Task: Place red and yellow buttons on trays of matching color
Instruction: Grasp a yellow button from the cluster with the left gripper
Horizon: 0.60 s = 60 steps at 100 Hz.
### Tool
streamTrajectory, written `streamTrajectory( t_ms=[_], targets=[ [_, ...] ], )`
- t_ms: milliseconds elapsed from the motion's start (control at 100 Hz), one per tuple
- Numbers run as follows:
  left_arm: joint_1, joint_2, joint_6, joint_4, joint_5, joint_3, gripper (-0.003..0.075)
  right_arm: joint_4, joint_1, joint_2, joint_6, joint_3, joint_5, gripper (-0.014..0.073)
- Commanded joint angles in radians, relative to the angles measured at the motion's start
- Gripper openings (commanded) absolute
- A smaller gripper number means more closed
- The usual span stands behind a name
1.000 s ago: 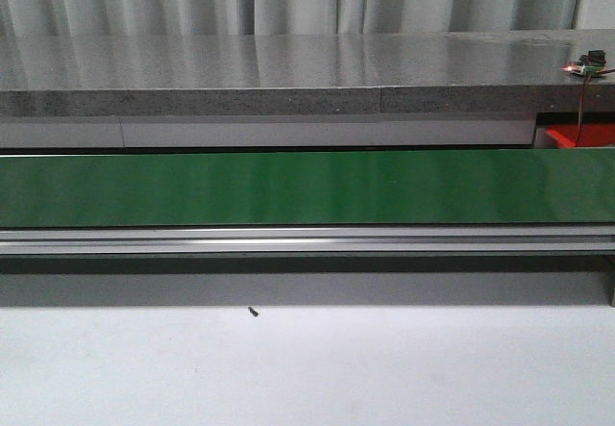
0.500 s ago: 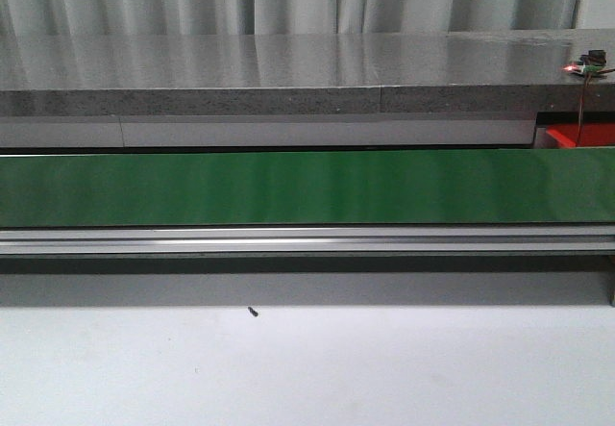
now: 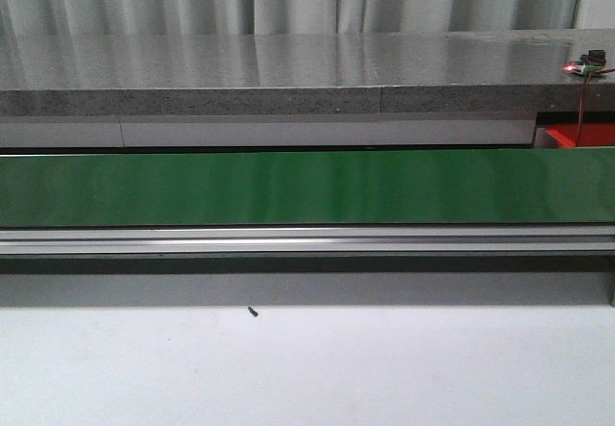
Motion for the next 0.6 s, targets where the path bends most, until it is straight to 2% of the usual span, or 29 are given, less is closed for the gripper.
streamTrajectory(
  t_ms=[0, 250, 440, 510, 590],
  targets=[
    [0.000, -0.010, -0.011, -0.017, -0.019, -0.084, 0.0567, 0.008, -0.001, -0.002, -0.003, -0.024, -0.077, -0.0118],
    [0.000, 0.102, -0.013, -0.027, -0.001, -0.201, 0.0567, 0.008, -0.001, -0.002, -0.003, -0.024, -0.076, -0.0118],
    [0.000, 0.151, -0.013, -0.029, 0.009, -0.218, 0.0563, 0.008, -0.001, -0.002, -0.003, -0.024, -0.076, -0.0118],
    [0.000, 0.162, -0.013, -0.029, 0.009, -0.218, 0.0531, 0.008, -0.001, -0.002, -0.003, -0.024, -0.076, -0.0118],
    [0.000, 0.167, -0.013, -0.029, 0.009, -0.218, 0.0457, 0.008, -0.001, -0.002, -0.003, -0.024, -0.076, -0.0118]
  ],
)
